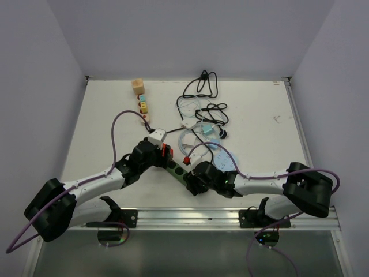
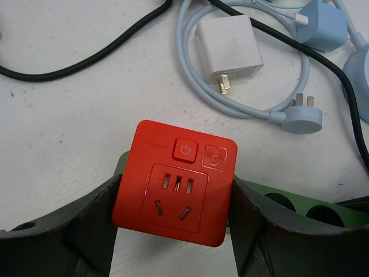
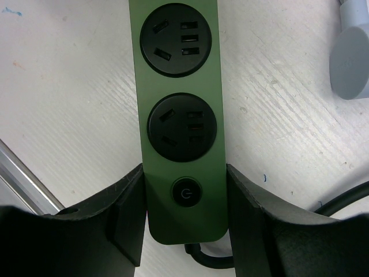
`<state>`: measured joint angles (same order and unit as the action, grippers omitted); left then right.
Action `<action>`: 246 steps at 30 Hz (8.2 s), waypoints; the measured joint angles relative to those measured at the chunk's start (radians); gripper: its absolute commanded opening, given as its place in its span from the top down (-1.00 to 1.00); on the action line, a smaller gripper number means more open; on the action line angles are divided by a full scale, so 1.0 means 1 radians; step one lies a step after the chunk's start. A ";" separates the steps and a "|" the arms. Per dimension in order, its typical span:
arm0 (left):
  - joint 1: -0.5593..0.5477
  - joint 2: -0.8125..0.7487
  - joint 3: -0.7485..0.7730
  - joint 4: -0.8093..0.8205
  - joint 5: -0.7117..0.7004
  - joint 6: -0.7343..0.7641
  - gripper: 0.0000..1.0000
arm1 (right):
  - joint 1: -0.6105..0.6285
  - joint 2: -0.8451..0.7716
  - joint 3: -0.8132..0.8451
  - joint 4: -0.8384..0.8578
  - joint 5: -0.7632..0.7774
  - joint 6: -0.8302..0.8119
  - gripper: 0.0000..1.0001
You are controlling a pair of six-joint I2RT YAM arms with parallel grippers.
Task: Pull the plug off the socket
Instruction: Remove the plug from the socket.
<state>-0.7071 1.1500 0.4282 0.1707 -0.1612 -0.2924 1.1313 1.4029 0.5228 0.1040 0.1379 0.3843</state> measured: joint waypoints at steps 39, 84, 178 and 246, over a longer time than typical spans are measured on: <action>0.023 -0.029 -0.006 -0.043 -0.031 -0.031 1.00 | 0.026 0.045 0.049 -0.032 0.018 -0.019 1.00; 0.048 -0.103 -0.066 -0.023 -0.053 -0.029 1.00 | 0.027 0.090 0.074 0.009 -0.001 -0.026 1.00; -0.112 -0.046 0.019 -0.122 -0.305 0.049 1.00 | 0.025 0.130 0.133 -0.040 -0.026 -0.011 1.00; 0.079 -0.103 0.007 -0.157 -0.074 -0.009 1.00 | 0.027 0.149 0.139 -0.011 -0.030 -0.010 1.00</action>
<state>-0.6281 1.0473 0.4355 0.0135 -0.2348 -0.3012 1.1584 1.5520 0.6621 0.0925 0.1081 0.3740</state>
